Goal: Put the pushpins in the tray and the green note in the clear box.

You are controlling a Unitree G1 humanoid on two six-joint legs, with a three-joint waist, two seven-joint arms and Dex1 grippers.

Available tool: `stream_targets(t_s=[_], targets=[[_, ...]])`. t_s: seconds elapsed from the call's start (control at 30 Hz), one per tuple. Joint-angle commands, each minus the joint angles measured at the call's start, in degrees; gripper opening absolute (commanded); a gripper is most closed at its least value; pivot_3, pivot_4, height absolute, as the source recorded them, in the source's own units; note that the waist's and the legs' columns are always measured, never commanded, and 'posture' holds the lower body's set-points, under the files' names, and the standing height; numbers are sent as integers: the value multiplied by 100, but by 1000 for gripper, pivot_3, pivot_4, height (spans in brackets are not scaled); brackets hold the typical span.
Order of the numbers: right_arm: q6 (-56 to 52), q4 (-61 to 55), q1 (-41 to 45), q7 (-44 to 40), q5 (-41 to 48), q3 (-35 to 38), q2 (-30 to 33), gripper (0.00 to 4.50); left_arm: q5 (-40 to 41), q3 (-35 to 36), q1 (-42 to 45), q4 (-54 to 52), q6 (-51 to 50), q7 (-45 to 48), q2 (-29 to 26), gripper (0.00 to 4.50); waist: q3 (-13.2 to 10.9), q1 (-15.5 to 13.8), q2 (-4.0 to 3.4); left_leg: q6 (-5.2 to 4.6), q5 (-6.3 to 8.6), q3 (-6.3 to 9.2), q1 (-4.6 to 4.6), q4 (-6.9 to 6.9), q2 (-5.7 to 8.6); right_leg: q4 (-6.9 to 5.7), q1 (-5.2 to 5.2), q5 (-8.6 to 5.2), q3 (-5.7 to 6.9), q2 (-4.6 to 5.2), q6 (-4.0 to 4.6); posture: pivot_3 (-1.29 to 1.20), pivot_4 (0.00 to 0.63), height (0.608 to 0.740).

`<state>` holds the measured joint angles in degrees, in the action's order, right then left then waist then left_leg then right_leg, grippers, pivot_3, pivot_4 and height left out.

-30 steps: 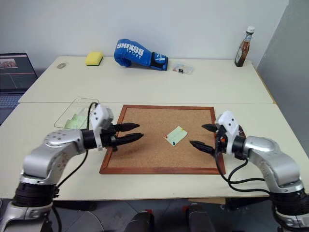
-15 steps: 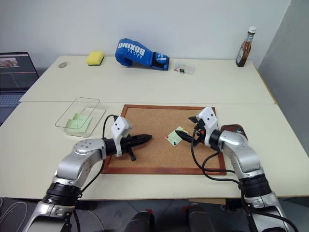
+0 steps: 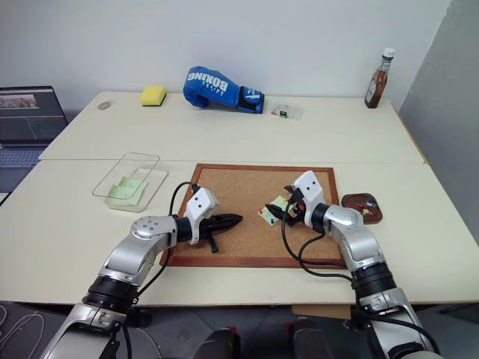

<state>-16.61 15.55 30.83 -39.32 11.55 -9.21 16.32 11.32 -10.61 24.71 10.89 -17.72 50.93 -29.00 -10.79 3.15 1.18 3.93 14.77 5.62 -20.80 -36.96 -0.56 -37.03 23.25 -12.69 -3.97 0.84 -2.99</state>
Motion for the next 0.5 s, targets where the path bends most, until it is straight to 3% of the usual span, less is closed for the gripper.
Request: stream_targets(t_s=[0.03,0.5], targets=[[223,148,169,11,-49,87,-108,3239,-153,-71,-91,47,-169,10,-40,0,0,0,0,0,0,1,0,0,0,-2,0,0,0,0,0,0,150,740],[447,752,291,120,-254,174,-195,411,-164,-52,-100,-40,-277,44,-115,0,0,13,-1,0,0,1,-2,7,1,0,2,5,-1,0,-8,0,150,740]])
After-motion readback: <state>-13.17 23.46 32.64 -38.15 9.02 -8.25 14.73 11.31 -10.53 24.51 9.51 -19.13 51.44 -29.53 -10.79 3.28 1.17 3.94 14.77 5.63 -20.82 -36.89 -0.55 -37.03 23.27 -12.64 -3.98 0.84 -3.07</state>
